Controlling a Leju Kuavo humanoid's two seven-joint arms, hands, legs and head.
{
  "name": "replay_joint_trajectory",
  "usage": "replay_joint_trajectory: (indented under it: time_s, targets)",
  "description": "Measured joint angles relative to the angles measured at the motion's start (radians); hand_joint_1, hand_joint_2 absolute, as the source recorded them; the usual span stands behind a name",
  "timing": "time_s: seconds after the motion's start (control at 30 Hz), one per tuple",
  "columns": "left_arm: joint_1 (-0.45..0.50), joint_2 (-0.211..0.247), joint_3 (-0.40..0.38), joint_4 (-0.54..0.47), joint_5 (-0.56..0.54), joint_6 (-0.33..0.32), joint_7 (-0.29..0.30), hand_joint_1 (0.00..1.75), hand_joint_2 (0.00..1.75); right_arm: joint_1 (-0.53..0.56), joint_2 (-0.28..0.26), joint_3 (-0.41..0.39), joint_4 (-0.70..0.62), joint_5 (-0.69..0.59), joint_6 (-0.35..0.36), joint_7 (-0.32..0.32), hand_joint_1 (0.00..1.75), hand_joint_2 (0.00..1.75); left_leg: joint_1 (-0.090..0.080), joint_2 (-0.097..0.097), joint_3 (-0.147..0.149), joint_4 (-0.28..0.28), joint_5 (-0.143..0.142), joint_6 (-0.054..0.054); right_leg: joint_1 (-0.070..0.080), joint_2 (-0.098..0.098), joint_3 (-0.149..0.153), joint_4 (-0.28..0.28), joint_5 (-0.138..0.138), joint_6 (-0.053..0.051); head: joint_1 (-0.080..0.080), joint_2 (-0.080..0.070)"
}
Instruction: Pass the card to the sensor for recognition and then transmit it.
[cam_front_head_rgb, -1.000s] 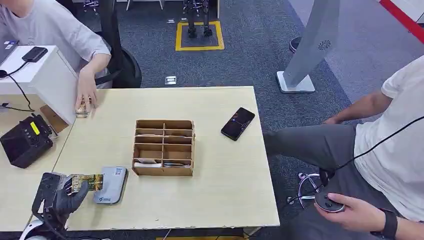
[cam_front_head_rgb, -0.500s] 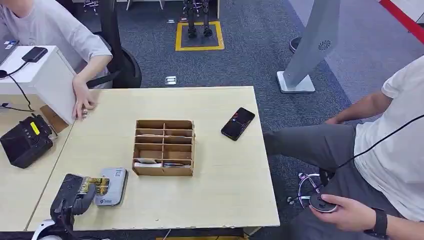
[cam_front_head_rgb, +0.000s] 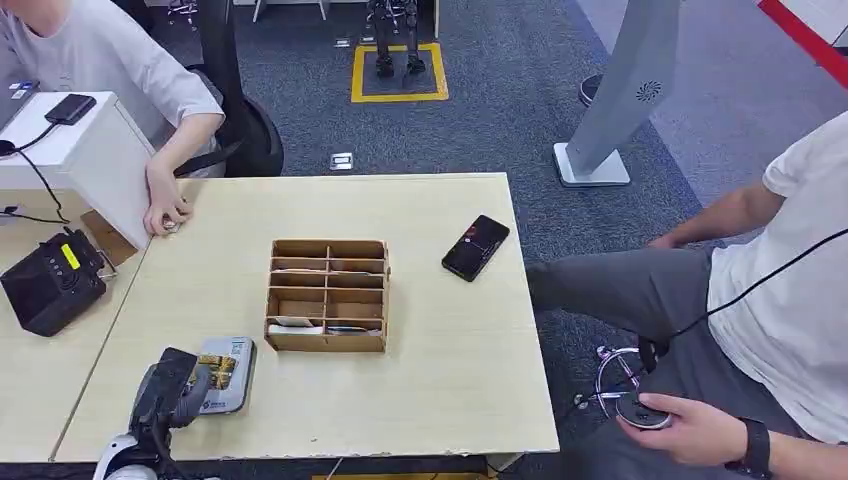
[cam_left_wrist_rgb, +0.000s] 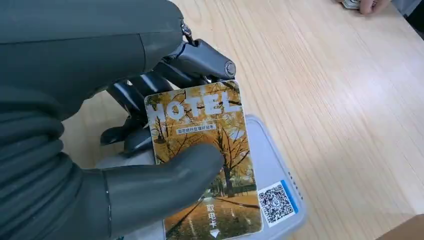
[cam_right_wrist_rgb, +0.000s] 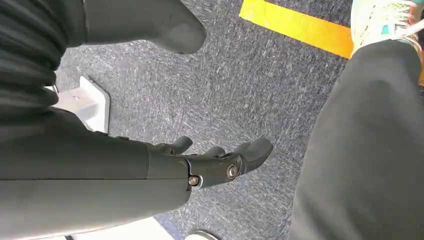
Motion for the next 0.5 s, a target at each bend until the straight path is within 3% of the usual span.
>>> replay_joint_trajectory:
  time_s: [0.5]
  targets:
    - [-0.006,-0.013,0.000,0.014,-0.042,0.003,-0.002,1.75,1.75,0.000,0.000,0.001,0.000,-0.001,0.000,-0.002,0.00,1.75,0.000,0.000,0.002,0.000,0.000,0.000,0.000,0.000,0.002,0.000,0.000,0.000,0.000,0.000]
